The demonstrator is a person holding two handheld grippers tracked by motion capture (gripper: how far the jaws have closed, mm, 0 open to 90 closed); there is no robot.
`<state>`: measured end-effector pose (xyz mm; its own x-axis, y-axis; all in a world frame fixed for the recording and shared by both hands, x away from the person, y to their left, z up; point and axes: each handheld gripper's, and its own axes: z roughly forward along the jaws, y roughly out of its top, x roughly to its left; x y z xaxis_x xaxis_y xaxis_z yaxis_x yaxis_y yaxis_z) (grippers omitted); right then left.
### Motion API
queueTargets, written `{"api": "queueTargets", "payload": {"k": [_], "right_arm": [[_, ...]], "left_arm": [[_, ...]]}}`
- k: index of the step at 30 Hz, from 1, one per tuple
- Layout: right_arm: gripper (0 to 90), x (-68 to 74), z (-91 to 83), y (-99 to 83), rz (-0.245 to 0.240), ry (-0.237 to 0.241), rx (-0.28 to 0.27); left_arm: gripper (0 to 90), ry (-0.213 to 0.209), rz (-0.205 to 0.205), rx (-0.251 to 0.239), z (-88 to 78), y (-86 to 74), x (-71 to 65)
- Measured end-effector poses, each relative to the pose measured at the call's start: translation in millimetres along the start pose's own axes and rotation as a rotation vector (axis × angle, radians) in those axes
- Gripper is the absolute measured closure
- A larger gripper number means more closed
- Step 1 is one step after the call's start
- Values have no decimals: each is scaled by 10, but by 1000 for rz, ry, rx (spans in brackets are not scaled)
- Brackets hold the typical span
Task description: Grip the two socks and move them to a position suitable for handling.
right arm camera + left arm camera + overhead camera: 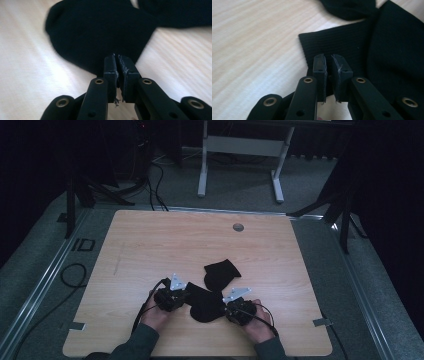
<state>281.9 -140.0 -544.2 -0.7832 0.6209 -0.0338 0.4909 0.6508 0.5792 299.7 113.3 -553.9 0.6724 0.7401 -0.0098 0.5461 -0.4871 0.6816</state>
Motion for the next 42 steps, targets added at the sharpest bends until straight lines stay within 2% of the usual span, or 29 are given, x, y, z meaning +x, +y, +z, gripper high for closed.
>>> {"api": "queueTargets", "payload": {"k": [2,3,5,8,14,17,25,29,36,40,42], "right_arm": [[837,16,-43,20,5,-83,-15],[836,34,-64,36,9,-88,-39],[832,98,-107,84,13,-80,-85],[815,231,-115,168,-16,-24,-131],[738,504,37,274,-89,41,-130],[706,574,89,304,-97,60,-132],[668,625,240,314,-108,87,-97],[668,629,303,306,-91,93,-77],[758,642,310,301,-74,57,-87],[847,626,309,301,-32,49,-88],[857,614,303,295,-10,58,-96]], "left_arm": [[791,3,8,0,-4,-4,-19],[789,4,6,-1,-4,-5,-20],[792,2,-2,-2,-3,-6,-15],[800,2,-14,-5,-1,-8,-13],[802,3,-11,-1,2,-4,-10],[802,1,-14,-1,3,-5,-6],[800,3,-15,-4,11,-4,-11],[799,3,-14,-3,13,-2,-11],[800,6,-12,-4,16,-1,-19],[800,9,-7,-3,19,1,-22],[800,8,-8,-4,20,2,-20]]}}
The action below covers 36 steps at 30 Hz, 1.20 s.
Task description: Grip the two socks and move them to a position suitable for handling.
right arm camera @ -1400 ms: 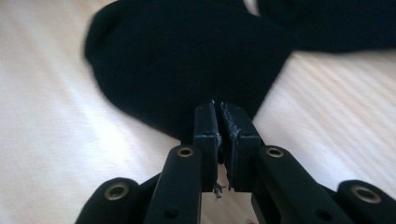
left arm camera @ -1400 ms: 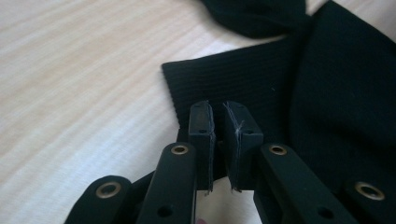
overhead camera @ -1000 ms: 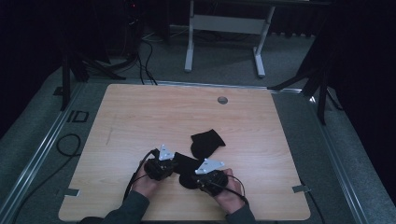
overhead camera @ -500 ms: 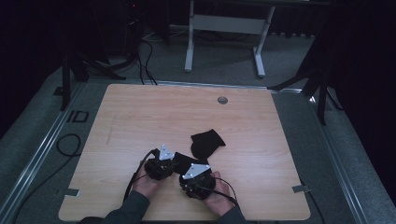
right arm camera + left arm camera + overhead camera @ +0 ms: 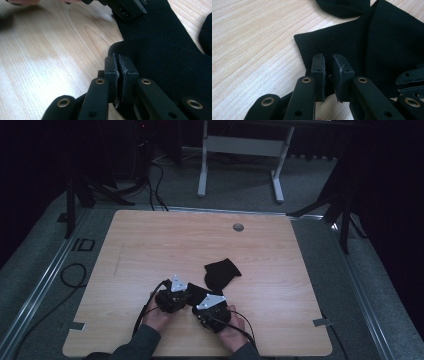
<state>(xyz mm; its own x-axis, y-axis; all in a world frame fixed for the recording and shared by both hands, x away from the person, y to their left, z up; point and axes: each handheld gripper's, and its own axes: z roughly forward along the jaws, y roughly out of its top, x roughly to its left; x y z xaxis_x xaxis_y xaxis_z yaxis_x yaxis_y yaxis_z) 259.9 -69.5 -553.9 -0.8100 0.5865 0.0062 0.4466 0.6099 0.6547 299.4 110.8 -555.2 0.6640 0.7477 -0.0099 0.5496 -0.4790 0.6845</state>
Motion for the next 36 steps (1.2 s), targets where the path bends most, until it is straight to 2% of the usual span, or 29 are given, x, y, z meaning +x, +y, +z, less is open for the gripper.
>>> {"api": "queueTargets", "payload": {"k": [5,12,19,23,36], "right_arm": [[860,-52,-104,15,46,34,-34],[860,-206,-350,18,106,21,-98],[859,-431,-569,-45,169,-23,-146],[858,-549,-652,-118,216,-46,-150],[847,-907,-982,-354,325,-124,-172]], "left_arm": [[799,-3,-1,-2,1,0,5],[798,-8,-3,-4,1,-2,14],[798,-15,-1,-8,5,-3,23],[797,-15,3,-7,4,-3,23],[796,-18,7,-4,0,-3,36]]}}
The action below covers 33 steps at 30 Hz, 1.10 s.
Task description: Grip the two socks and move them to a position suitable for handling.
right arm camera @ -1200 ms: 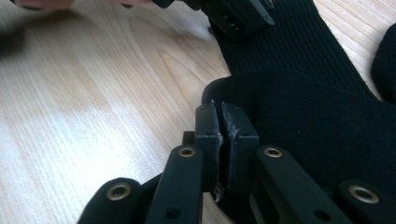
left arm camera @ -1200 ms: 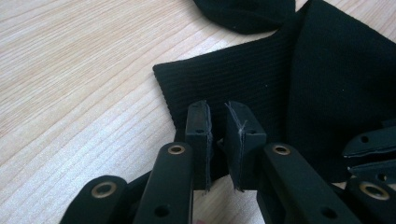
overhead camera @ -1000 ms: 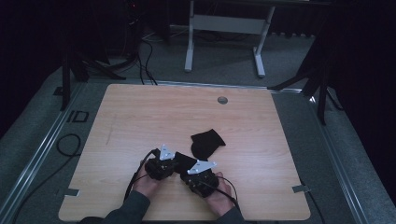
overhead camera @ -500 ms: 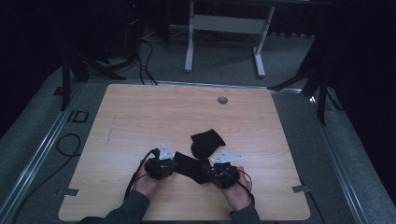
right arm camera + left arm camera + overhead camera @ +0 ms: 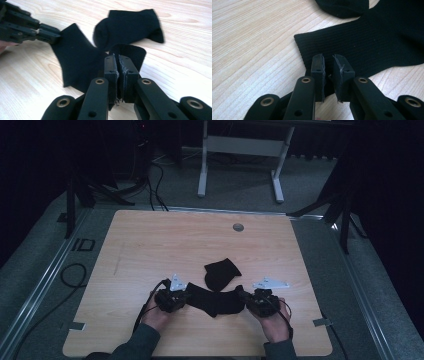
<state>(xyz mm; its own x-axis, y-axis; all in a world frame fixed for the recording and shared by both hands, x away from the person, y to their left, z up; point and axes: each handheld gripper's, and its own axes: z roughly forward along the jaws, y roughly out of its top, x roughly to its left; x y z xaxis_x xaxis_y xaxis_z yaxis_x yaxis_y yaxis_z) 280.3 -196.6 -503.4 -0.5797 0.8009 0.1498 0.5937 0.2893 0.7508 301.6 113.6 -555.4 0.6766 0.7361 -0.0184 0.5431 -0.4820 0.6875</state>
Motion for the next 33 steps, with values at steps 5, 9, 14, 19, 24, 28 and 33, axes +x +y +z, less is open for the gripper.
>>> {"api": "queueTargets", "payload": {"k": [5,9,14,19,24,28,33], "right_arm": [[831,-109,-78,-24,26,-13,-2],[811,-191,-152,-40,34,-23,5],[774,-328,-273,-76,61,-47,4],[754,-354,-296,-80,53,-45,-8],[717,-287,-241,-43,0,-34,-3],[710,-258,-193,-29,-19,-30,6],[690,-215,-108,12,-40,-22,13]], "left_arm": [[790,-3,3,1,-3,-1,7],[791,-8,10,9,-12,0,22],[791,-20,6,9,-17,-5,57],[790,-24,3,10,-20,-6,82],[789,-26,2,17,-35,-14,116],[787,-29,-1,17,-48,-27,131],[778,-32,-7,15,-65,-48,145]]}}
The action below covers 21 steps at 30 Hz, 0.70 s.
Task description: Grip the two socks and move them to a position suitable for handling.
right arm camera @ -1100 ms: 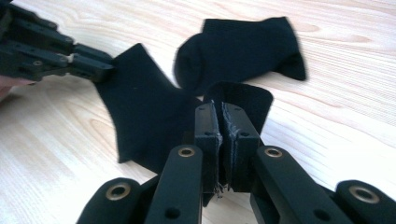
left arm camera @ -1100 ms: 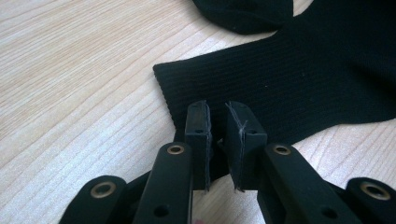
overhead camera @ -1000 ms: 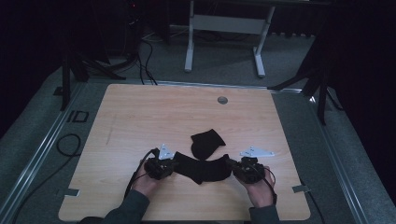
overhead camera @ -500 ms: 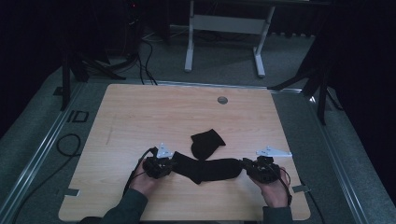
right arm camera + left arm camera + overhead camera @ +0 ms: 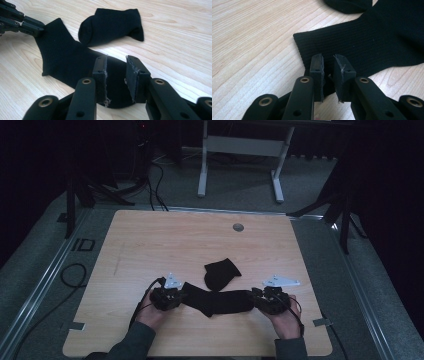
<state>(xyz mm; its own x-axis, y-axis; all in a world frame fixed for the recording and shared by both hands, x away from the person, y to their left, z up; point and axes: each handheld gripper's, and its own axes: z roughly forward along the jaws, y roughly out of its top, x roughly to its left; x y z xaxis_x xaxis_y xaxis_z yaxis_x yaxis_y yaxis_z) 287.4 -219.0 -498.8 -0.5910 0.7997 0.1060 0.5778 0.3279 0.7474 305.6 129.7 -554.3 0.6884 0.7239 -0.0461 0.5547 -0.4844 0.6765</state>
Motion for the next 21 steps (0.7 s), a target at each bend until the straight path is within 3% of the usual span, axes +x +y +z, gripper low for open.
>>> {"api": "queueTargets", "payload": {"k": [10,21], "right_arm": [[641,148,190,150,-59,11,3],[633,327,333,146,-90,44,28]], "left_arm": [[765,-18,-16,-6,-2,-15,24],[758,-15,-12,-6,-2,-15,15]]}}
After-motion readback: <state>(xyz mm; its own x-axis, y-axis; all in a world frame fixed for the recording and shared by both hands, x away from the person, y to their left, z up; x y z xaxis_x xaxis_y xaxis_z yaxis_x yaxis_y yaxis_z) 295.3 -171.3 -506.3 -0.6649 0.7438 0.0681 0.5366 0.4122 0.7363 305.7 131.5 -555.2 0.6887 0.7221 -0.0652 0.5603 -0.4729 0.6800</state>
